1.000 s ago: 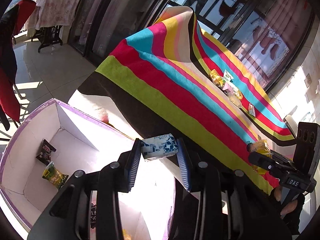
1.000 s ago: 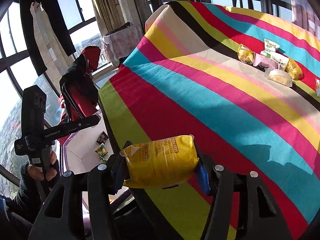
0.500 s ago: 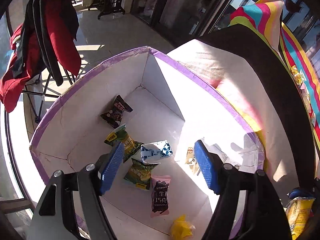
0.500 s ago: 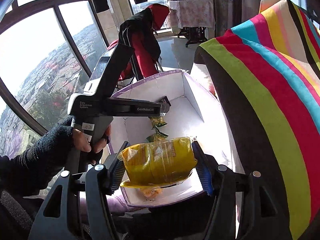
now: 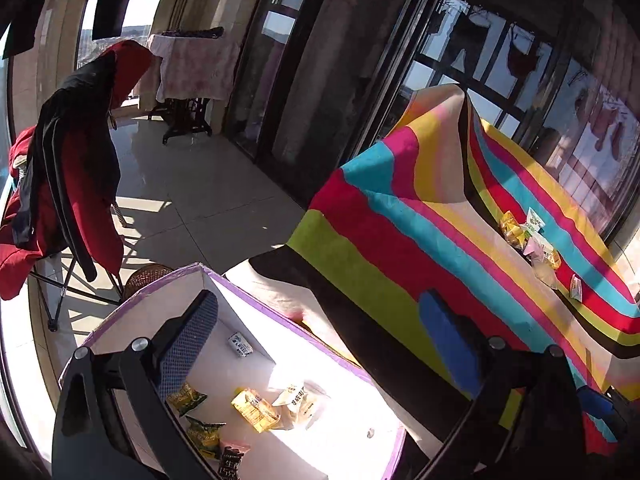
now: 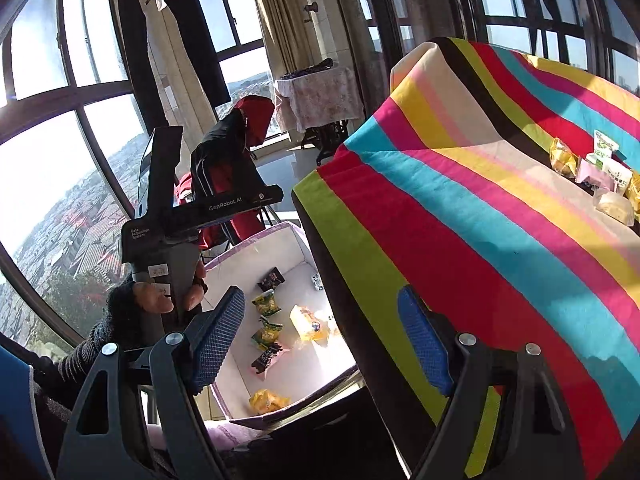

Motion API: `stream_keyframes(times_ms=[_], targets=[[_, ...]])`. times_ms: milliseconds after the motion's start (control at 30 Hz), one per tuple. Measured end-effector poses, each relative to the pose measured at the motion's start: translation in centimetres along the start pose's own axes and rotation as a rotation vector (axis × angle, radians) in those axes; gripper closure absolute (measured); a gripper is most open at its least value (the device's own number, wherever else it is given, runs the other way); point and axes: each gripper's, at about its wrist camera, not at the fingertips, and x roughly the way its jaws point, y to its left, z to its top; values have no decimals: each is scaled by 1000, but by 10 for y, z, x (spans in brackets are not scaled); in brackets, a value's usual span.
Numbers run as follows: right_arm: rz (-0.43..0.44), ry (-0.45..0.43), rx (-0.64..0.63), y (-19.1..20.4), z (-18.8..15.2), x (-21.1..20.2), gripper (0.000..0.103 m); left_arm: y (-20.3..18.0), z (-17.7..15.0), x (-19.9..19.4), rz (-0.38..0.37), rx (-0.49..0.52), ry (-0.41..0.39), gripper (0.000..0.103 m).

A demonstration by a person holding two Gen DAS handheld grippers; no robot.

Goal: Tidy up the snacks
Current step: 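Return both tools to the table above the remaining snacks, then grasp the white printed snack bag with the right tool while the left tool grasps the clear pastry bag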

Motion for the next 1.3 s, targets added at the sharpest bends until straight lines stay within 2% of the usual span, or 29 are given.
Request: stream_keyframes(times_ms=[133, 200, 300, 400, 500, 567, 633, 667, 800, 867, 967, 1067, 1167, 1233, 1300], targets=[[-125, -50, 82, -39, -3, -28, 23, -82, 16, 11, -205, 114, 54, 2], [-207, -70, 123, -62, -6, -40, 23, -118, 18, 26, -282, 155, 91, 2], [-302, -83, 207, -96, -13, -54, 19, -169, 16, 60, -305, 202, 133, 2], [-421, -52, 280, -139, -24, -68, 16, -210, 13, 98, -341, 187, 211, 2], [-538, -12, 335, -177, -33, -81, 16, -240, 6, 134, -327, 184, 274, 2], [-584, 1, 371, -201, -38, -89, 16, -249, -4, 154, -315, 178, 315, 2], [-634, 24, 402, -226, -42, -95, 16, -257, -7, 153, -294, 222, 294, 2], [-659, 35, 407, -239, -43, -98, 16, -258, -8, 152, -319, 231, 285, 2], [-754, 76, 419, -292, -36, -95, 16, -245, -7, 155, -343, 170, 311, 2], [-762, 100, 458, -325, -29, -86, 16, -244, -7, 155, -344, 160, 309, 2], [-752, 123, 553, -371, -17, -72, 16, -249, -7, 154, -316, 196, 308, 2], [-724, 85, 577, -396, 6, -58, 16, -249, -8, 153, -307, 210, 307, 2], [-751, 64, 581, -412, 29, -39, 16, -250, -8, 154, -309, 206, 306, 2], [-800, 89, 556, -422, 41, -22, 16, -251, -8, 154, -307, 210, 306, 2], [-852, 170, 525, -432, 48, -4, 15, -250, -9, 154, -307, 210, 306, 2]])
